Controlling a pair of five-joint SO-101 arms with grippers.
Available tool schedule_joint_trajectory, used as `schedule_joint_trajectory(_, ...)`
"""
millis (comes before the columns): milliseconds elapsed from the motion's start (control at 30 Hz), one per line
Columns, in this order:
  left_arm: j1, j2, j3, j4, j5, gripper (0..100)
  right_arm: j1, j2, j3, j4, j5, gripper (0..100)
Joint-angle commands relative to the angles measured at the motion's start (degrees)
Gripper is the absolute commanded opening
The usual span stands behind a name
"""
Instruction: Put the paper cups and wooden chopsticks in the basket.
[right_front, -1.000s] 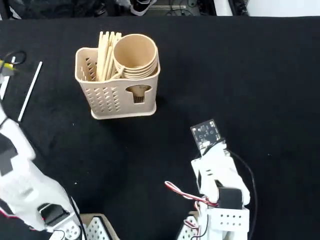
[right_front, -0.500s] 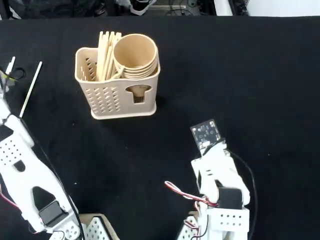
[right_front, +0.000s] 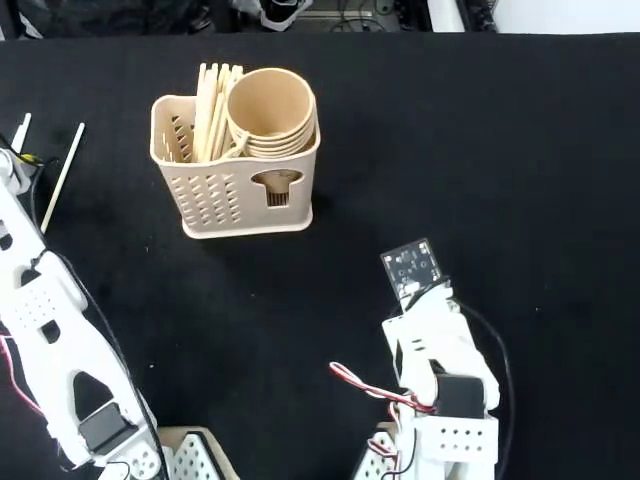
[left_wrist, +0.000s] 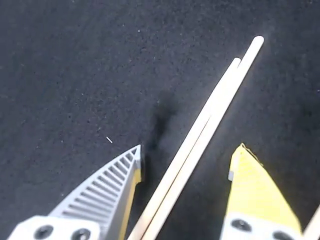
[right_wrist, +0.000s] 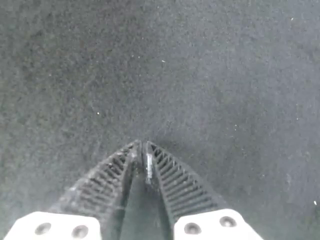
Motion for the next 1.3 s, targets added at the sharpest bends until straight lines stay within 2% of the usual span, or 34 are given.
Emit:
schedule_joint_trajectory(0,-1.8,0.88,-0.92,-0.53,0.26,23,-0.7,-3.82,-0.48,-0.09,0.18,1.4)
schedule_joint_trajectory(167,-3.03,1.49,-0.48,-0.09,0.26,8,-0.7,-3.82,-0.48,-0.09,0.18,1.4)
schedule_joint_trajectory(233,-2.86,1.41,-0.84,4.48,-0.35,6,-0.7,-3.82,-0.48,-0.09,0.18,1.4)
schedule_joint_trajectory(333,-1.19,0.97,-1.01,13.19,-6.07,5,-0.7,-3.82,-0.48,-0.09,0.18,1.4)
schedule_joint_trajectory(433,0.22,0.88,-2.77,18.9,-8.35,3,-0.7,-3.82,-0.48,-0.09,0.18,1.4)
schedule_joint_trajectory(633,1.1,-4.84,-3.65,28.84,-1.76,3,-0.7,-3.82,-0.48,-0.09,0.18,1.4)
schedule_joint_trajectory(867,4.44,-21.1,-3.74,41.49,5.36,3,-0.7,-3.82,-0.48,-0.09,0.18,1.4)
schedule_joint_trajectory(1000,4.7,-28.75,-3.12,42.2,9.85,3,-0.7,-3.82,-0.48,-0.09,0.18,1.4)
schedule_joint_trajectory(1167,4.7,-36.13,-2.95,42.37,11.78,3,-0.7,-3.82,-0.48,-0.09,0.18,1.4)
schedule_joint_trajectory(1267,4.7,-42.29,2.07,42.37,15.03,3,-0.7,-3.82,-0.48,-0.09,0.18,1.4)
